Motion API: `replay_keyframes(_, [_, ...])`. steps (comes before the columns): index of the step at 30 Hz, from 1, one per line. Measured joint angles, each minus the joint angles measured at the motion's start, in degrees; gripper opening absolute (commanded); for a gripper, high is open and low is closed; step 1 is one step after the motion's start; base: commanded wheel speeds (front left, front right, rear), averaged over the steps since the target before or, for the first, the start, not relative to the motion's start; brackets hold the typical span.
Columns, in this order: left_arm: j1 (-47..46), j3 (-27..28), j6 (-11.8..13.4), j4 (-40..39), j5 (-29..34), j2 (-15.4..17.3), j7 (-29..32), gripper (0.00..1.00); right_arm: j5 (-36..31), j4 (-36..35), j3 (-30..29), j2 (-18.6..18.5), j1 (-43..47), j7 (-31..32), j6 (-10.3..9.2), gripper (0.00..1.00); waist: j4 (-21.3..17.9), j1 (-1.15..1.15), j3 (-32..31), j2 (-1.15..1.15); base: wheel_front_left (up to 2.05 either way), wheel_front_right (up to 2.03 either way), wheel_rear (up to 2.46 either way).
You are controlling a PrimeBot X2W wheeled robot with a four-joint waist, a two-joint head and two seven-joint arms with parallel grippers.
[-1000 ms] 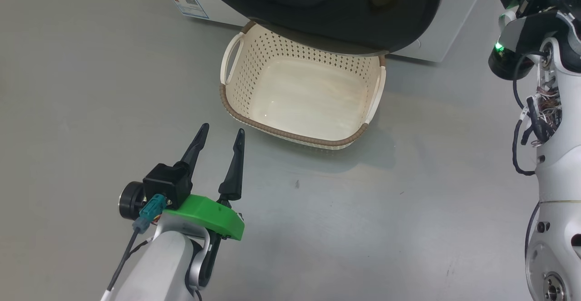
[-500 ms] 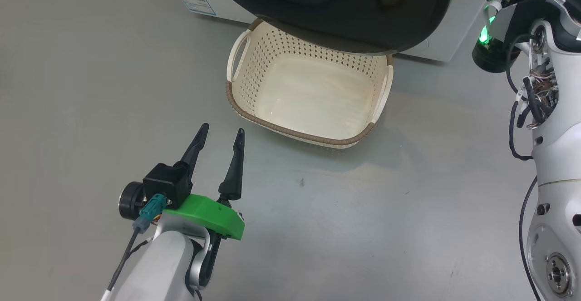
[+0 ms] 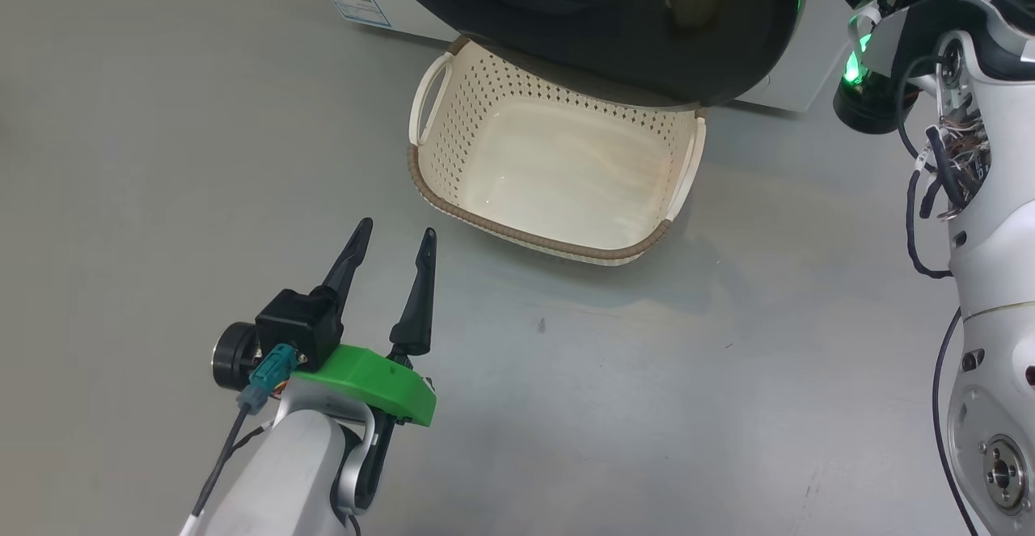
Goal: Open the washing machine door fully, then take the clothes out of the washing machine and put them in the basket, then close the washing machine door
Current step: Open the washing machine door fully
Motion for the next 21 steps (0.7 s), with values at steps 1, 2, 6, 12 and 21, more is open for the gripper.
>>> replay_keyframes(1, [0.00, -0.03, 0.00, 0.03, 0.00, 0.00, 0.00, 1.00, 0.00, 0.36, 0.01, 0.01, 0.01, 0.22, 0.00, 0.00, 0.01, 0.00, -0.14, 0.00, 0.00, 0.00, 0.00])
replay_keyframes(2, [-0.01, -0.07, 0.00, 0.07, 0.00, 0.00, 0.00, 1.00, 0.00, 0.75, 0.04, -0.01, 0.01, 0.47, 0.00, 0.00, 0.01, 0.00, -0.31, 0.00, 0.00, 0.00, 0.00])
replay_keyframes(6, [-0.01, -0.14, 0.00, 0.29, 0.01, 0.00, 0.00, 1.00, 0.00, 2.02, 0.21, 0.01, 0.05, 1.21, 0.00, 0.00, -0.02, 0.00, -1.03, 0.00, 0.00, 0.00, 0.00])
replay_keyframes(12, [0.01, -0.59, 0.24, 0.83, 0.02, 0.00, 0.00, 1.00, 0.99, 4.04, 0.53, 0.08, 0.51, 3.04, 0.00, 0.00, -0.10, 0.00, -2.55, 0.00, 0.00, 0.00, 0.00])
replay_keyframes(21, [0.05, -0.84, 0.43, 1.25, 0.03, 0.00, 0.00, 1.00, 1.94, 6.12, 0.74, 0.27, 1.93, 5.02, 0.00, 0.00, -0.20, 0.00, -4.47, 0.00, 0.00, 0.00, 0.00])
